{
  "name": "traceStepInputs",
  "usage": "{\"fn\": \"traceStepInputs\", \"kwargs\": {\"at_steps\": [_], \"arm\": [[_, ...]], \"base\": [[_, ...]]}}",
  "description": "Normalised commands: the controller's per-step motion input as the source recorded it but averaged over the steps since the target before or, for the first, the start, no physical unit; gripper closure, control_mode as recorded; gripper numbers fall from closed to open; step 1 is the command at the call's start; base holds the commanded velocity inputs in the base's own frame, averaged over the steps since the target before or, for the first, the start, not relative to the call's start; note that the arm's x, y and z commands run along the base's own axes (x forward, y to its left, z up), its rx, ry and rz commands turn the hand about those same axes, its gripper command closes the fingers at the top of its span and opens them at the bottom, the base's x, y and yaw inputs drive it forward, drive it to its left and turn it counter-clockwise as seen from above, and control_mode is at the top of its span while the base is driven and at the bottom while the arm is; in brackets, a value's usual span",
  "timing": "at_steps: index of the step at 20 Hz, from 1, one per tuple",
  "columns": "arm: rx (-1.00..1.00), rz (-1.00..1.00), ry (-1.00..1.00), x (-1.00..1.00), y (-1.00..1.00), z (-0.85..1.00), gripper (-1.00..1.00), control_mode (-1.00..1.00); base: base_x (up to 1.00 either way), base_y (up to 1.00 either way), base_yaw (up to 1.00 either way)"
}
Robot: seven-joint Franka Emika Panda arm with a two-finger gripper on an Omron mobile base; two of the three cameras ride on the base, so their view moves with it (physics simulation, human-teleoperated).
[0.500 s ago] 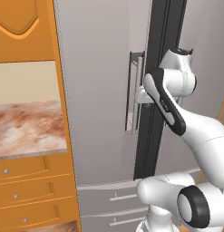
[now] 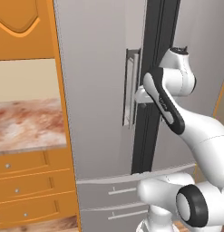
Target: Retrieve the sausage and cheese from the fridge and place them on the cutting board on the counter.
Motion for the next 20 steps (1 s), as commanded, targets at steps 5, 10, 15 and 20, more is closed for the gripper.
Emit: {"fn": "traceStepInputs", "kwargs": {"at_steps": [5,10,15,20], "arm": [[0.0,0.0,0.0,0.0,0.0,0.0,-1.0,1.0],[0.0,0.0,0.0,0.0,0.0,0.0,-1.0,1.0],[0.0,0.0,-0.01,0.0,0.0,-0.01,-1.0,-1.0],[0.1,-0.05,-0.31,-0.02,-0.63,0.06,-1.0,-1.0]], "base": [[-0.51,-0.2,0.0],[-0.3,-0.21,-0.01],[0.0,0.0,0.0],[0.0,0.0,0.0]]}}
